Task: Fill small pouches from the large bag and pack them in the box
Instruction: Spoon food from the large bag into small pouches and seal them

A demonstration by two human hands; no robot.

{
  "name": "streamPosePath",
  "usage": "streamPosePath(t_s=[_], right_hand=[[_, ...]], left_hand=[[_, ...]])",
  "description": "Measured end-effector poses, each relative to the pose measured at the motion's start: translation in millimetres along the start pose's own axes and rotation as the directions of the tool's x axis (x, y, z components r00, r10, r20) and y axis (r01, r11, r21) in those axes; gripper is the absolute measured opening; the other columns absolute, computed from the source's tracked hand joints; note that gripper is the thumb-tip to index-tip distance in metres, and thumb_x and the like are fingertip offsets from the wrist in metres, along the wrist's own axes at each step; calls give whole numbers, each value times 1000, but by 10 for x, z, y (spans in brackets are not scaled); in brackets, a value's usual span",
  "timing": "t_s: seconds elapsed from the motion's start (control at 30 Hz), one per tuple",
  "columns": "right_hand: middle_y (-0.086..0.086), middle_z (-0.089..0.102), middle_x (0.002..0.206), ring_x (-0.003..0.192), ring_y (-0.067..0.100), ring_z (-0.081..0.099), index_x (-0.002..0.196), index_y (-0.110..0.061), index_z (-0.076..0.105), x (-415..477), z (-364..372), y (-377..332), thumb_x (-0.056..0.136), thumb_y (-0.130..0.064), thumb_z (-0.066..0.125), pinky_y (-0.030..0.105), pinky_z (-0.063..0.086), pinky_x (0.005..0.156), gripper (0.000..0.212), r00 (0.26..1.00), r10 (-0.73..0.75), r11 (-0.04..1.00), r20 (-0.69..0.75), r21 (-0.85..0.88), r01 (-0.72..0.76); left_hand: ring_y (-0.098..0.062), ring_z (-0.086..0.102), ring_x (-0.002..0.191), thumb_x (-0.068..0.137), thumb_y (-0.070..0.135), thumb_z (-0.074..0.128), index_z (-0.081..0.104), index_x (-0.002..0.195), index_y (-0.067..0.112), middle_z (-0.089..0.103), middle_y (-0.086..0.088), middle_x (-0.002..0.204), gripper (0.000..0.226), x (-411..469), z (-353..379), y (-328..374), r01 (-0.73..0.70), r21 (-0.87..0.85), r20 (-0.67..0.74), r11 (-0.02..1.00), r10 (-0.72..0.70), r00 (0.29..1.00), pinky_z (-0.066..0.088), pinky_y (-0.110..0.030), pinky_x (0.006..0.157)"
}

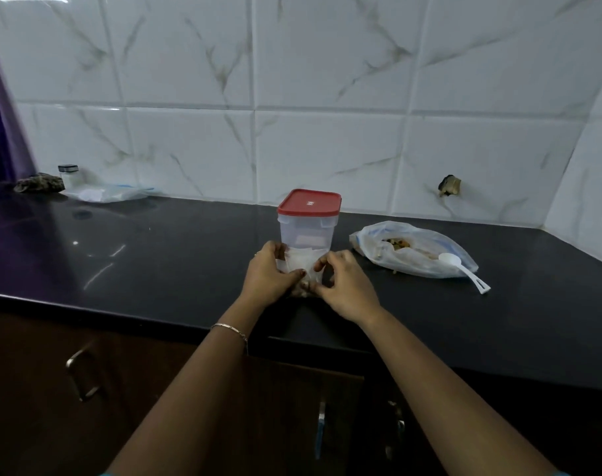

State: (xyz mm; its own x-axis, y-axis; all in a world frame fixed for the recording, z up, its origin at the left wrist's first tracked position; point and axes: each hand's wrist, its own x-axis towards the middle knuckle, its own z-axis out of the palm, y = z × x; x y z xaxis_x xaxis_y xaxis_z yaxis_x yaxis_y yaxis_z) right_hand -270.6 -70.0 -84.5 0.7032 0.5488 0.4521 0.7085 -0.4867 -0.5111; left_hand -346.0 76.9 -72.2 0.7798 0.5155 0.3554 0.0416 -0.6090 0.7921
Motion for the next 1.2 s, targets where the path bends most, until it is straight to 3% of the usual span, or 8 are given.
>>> streamPosePath(t_s=[0.13, 0.27, 0.47, 0.63, 0.73, 0.87, 1.07, 1.2], right_hand=[[-6, 45, 115, 91, 11, 55, 102, -25, 63, -33, -80, 31, 82, -37, 72, 30, 51, 75, 25, 996, 4, 998, -88, 56, 1], [-7, 47, 112, 85, 8, 57, 100, -26, 62, -148, -377, 158, 85, -35, 70, 28, 49, 73, 20, 988, 49, 996, -148, 76, -38], [-4, 56, 112, 94, 15, 61, 101, -25, 64, -574, -1072, 785, 84, -25, 69, 27, 45, 70, 17, 937, 135, 987, -321, -34, -154], [1, 59, 113, 103, 23, 57, 104, -21, 65, -1120, -1852, 1473, 86, -23, 66, 32, 44, 84, 19, 848, 238, 898, -474, -225, -378], [4, 59, 118, 114, 27, 51, 109, -19, 63, -1386, -2202, 1793, 89, -27, 62, 39, 41, 93, 22, 799, 322, 793, -508, -317, -520], [7, 56, 126, 120, 28, 48, 120, -18, 59, -1659, -2554, 2122, 88, -29, 61, 43, 40, 98, 34, 741, 417, 617, -525, -436, -656], [5, 58, 134, 123, 26, 49, 128, -17, 62, -1796, -2783, 2343, 90, -34, 57, 39, 38, 101, 42, 743, 401, 566, -536, -493, -660], [6, 67, 117, 109, 27, 59, 115, -16, 69, -1755, -2801, 2384, 90, -40, 55, 37, 44, 92, 38, 752, 386, 501, -535, -562, -658]], left_hand=[[-16, 48, 107, 72, 19, 81, 44, 131, 13, 47, -6, 123, 70, -74, 30, 104, -84, 73, -107, 994, 91, 990, 40, -24, 86], [-11, 43, 99, 75, 19, 80, 44, 129, 16, 41, -6, 126, 65, -130, 136, 321, -163, 100, -205, 982, 181, 962, 40, -24, 85], [-12, 49, 89, 77, 20, 76, 55, 118, 13, 51, -1, 106, 46, -224, 853, 772, -312, 0, -70, 950, 312, 948, 34, -17, 74], [-3, 55, 64, 81, 18, 71, 57, 111, 15, 56, -1, 112, 34, -446, 1627, 1259, -465, -131, 133, 875, 481, 867, 41, -18, 69], [-4, 59, 73, 84, 17, 70, 58, 111, 16, 53, -1, 109, 30, -567, 1946, 1490, -494, -213, 228, 843, 534, 814, 44, -15, 69], [-6, 59, 77, 87, 20, 68, 57, 113, 14, 57, -2, 110, 29, -664, 2321, 1669, -523, -240, 319, 818, 575, 753, 50, -25, 77], [-19, 58, 97, 96, 31, 54, 48, 126, 10, 54, -6, 122, 37, -598, 2588, 1741, -619, -145, 389, 772, 620, 682, 46, -31, 89], [-20, 57, 105, 96, 33, 53, 46, 129, 11, 53, -8, 125, 40, -578, 2656, 1774, -678, -79, 451, 731, 633, 629, 42, -28, 89]])
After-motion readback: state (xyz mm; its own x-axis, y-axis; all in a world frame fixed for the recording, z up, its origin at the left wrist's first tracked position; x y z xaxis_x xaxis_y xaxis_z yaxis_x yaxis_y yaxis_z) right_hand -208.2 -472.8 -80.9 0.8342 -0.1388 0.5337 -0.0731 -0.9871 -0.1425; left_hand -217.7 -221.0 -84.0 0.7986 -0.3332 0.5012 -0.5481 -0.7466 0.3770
